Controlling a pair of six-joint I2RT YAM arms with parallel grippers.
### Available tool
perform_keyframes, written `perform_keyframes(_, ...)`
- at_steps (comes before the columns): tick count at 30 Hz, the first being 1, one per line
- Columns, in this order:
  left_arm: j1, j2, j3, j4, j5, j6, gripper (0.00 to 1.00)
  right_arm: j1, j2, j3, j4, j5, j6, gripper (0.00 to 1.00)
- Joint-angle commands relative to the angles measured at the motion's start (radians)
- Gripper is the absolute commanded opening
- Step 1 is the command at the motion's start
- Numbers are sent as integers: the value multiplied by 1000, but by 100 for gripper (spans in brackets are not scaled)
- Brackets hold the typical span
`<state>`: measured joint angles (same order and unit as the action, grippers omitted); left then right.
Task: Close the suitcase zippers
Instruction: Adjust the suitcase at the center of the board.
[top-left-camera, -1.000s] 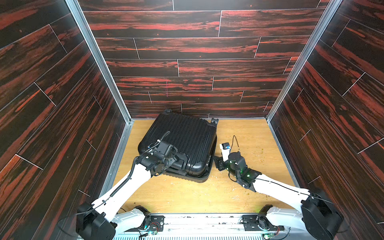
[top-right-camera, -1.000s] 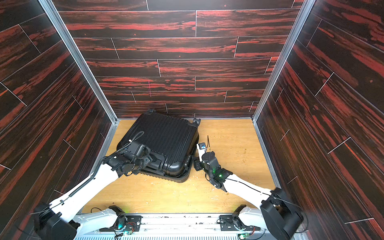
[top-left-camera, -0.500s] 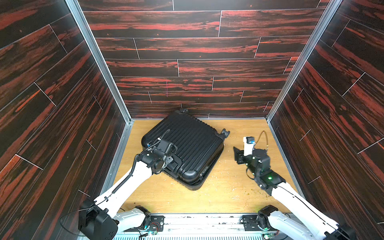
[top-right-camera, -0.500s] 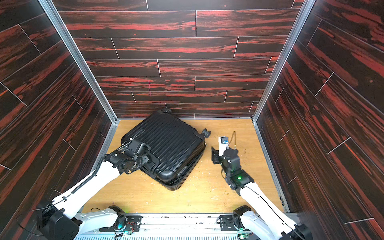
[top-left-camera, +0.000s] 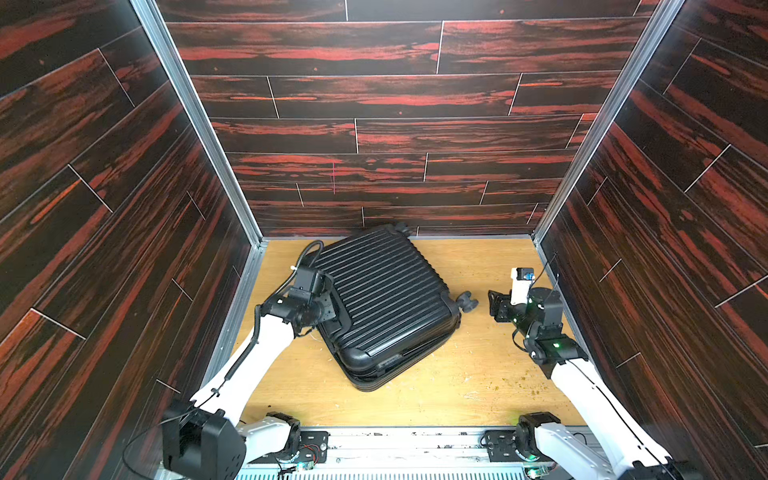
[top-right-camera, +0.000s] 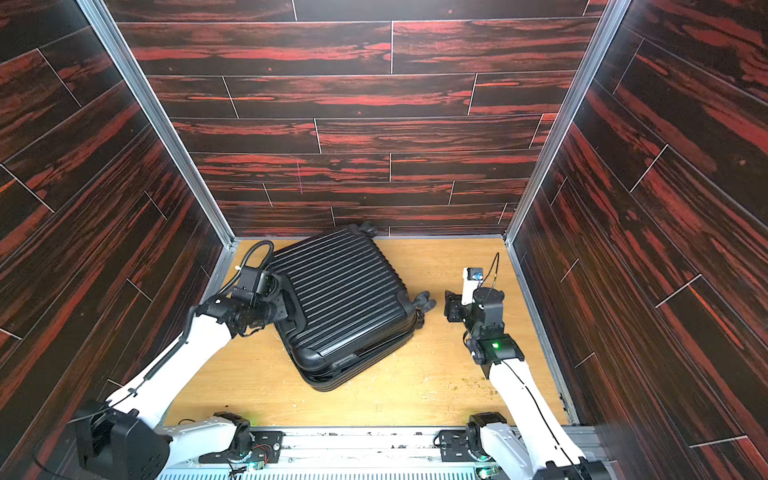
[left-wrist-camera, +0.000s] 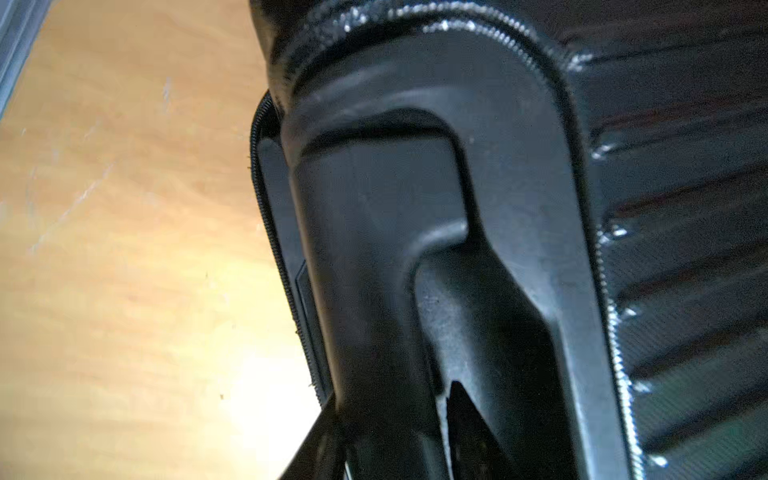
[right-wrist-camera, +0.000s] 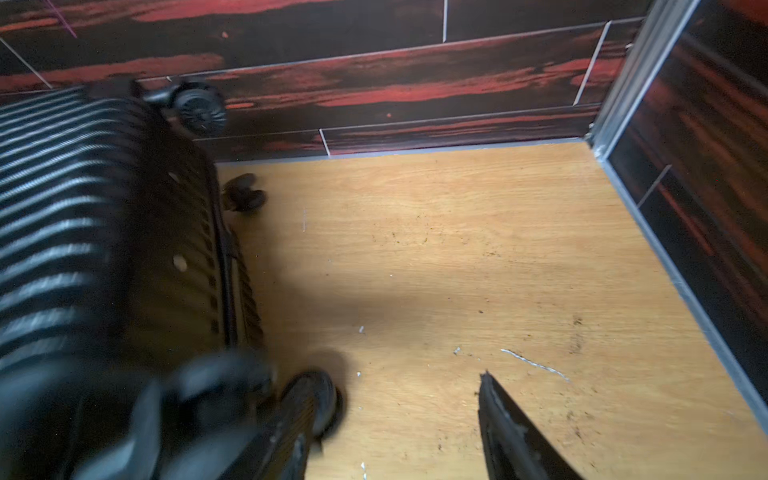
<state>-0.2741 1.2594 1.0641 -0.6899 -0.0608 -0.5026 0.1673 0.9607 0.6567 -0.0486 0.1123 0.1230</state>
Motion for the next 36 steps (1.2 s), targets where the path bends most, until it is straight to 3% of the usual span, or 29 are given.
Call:
perform_keyframes(1,-11,23,73,47,153,270,24,-18,44,35,6,-39,27,64)
perform_keyframes(6,29,123,155,75,167,344,24,-33,131,89,6,-34,34,64)
perform_keyframes(13,65,252,281,67,235,391,24,-19,252,160,-10,-309,3,63)
perform_keyframes(18,66,304,377,-88,237,409,29,37,277,137,-8,-416,-11,63)
perform_keyframes(27,66,199,225,-103,200,368,46,103,257,60,-29,-550,-1,63)
perform_keyframes(32,66,158,149,-53,253,340,48,141,240,36,-9,-567,20,63)
perform_keyframes(36,65,166,142,-37,183,319,48,182,236,35,2,-582,34,63)
